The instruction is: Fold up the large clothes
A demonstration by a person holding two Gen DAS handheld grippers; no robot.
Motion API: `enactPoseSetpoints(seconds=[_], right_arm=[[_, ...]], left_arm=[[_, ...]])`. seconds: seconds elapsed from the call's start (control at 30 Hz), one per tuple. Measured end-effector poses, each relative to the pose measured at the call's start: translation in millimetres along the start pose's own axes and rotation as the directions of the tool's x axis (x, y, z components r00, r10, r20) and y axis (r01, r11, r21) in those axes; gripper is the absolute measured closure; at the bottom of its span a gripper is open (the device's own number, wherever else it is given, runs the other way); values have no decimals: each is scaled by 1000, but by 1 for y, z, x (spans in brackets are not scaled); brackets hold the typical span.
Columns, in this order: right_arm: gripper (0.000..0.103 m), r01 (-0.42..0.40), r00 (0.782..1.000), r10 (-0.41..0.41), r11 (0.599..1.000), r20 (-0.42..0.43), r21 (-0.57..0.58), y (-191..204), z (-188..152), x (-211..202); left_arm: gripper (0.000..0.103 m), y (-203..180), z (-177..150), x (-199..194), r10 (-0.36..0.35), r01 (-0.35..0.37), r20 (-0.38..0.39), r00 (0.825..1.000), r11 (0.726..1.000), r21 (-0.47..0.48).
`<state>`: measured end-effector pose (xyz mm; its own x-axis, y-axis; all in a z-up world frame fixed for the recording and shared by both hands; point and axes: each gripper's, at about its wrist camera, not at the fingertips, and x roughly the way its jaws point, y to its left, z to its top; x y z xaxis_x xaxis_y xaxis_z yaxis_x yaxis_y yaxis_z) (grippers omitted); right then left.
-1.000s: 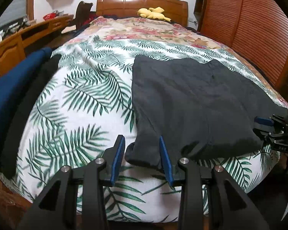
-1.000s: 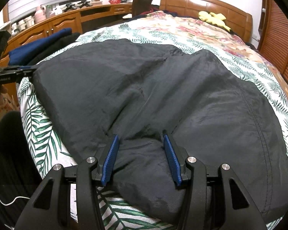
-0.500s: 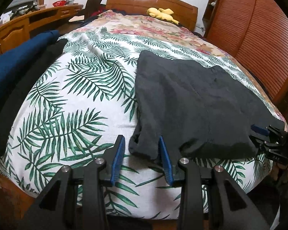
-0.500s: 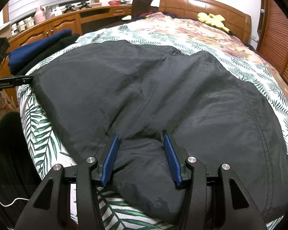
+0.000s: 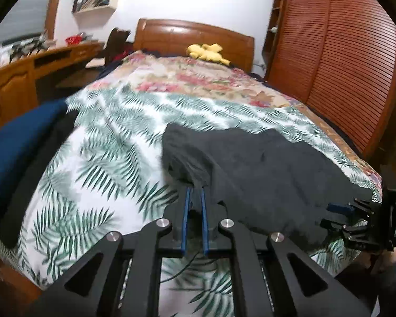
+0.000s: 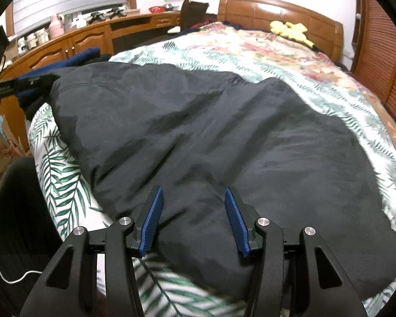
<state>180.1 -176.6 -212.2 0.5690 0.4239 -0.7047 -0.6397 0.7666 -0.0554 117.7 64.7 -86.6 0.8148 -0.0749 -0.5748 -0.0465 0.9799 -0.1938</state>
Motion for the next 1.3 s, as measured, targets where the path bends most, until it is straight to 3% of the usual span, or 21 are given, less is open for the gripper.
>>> enactPoseSetpoints(seconds=[0.2, 0.4, 0.53, 0.63, 0.8, 0.97, 1.07, 1.3], right_arm=[[53, 33, 998, -35, 998, 53, 44, -30, -6, -40], [53, 86, 992, -93, 993, 87, 83, -70, -18, -76], [53, 118, 987, -129, 987, 100, 111, -93, -30, -98], [54, 125, 984, -140, 983, 107, 134, -109, -41, -111], [54, 137, 980, -158, 977, 120, 161, -123, -49, -128], [54, 152, 977, -175, 972, 122, 179, -128, -51, -134], [54, 144, 977, -169, 973, 130, 182, -128, -48, -135], [54, 147, 975, -170, 976, 143, 160, -113, -32, -137]], left_arm=[[99, -57, 29, -3, -43, 38, 49, 998, 994, 100], [100, -133, 48, 4, -121, 107, 55, 991, 971, 215], [101, -191, 51, 8, -209, 193, 24, 978, 937, 292], [101, -236, 53, 14, -286, 274, -16, 958, 898, 343], [101, -292, 48, 32, -344, 352, -97, 934, 840, 414], [98, -312, 38, 38, -294, 324, -137, 946, 831, 453], [94, -312, 32, 29, -270, 286, -103, 957, 829, 480], [85, -277, 35, 6, -297, 301, -81, 951, 848, 436]])
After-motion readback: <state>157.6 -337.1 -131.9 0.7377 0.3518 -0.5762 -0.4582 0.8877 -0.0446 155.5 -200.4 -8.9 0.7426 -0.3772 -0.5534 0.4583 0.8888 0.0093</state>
